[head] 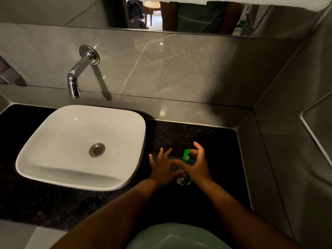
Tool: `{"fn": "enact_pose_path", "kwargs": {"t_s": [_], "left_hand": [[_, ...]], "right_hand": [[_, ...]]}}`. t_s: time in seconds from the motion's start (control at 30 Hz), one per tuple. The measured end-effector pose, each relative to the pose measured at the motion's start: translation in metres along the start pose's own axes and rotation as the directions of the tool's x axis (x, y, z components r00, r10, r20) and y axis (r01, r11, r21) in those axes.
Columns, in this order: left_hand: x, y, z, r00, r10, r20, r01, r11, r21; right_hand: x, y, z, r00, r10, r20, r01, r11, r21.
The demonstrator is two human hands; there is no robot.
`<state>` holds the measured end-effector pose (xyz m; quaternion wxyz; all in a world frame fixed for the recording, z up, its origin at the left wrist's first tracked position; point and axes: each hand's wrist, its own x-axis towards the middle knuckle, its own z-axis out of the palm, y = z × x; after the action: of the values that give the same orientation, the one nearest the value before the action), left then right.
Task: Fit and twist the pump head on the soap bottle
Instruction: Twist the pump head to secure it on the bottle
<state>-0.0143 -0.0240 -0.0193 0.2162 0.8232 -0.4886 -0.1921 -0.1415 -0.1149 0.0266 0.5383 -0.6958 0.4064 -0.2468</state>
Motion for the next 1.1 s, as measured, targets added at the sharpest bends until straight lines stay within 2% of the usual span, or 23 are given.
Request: {"fn": "enact_pose_path", "kwargs": {"t_s": [0.1,0.33,0.5,0.73,0.87,0.97,1.1], "left_hand": [[0.001,-0.002,-0.002,1.0,-0.012,0.016,0.012,1.0,0.019],[0.001,0.003,-0.001,0.998,-0.047,0.04,0.047,0.999,0.002],[0.003,0.002,-0.004,0.996,-0.073,0.051,0.073,0.997,-0.002],[0.002,0.004,-0.005,0.997,-0.053,0.06,0.051,0.998,0.031],[0.003,0.003,-0.008,0.996,-0.06,0.065,0.058,0.998,0.032],[0.003,0.005,-0.01,0.995,-0.062,0.072,0.058,0.996,0.061],[0.003,0.006,-0.009,0.996,-0.042,0.076,0.038,0.998,0.058]], "right_hand": [[0.0,0.007,-0.005,0.996,0.009,0.086,-0.014,0.998,0.058],[0.003,0.009,-0.004,0.999,-0.023,-0.033,0.02,0.996,-0.086],[0.005,0.017,-0.002,0.997,0.016,0.075,-0.019,0.999,0.034],[0.005,0.013,-0.003,0.997,-0.049,-0.054,0.044,0.996,-0.076],[0.006,0.016,-0.003,0.997,0.004,0.076,-0.007,0.999,0.046],[0.006,0.015,-0.004,0.995,0.017,0.097,-0.026,0.996,0.083],[0.005,0.009,-0.004,0.999,-0.013,0.049,0.014,1.0,-0.022]]}}
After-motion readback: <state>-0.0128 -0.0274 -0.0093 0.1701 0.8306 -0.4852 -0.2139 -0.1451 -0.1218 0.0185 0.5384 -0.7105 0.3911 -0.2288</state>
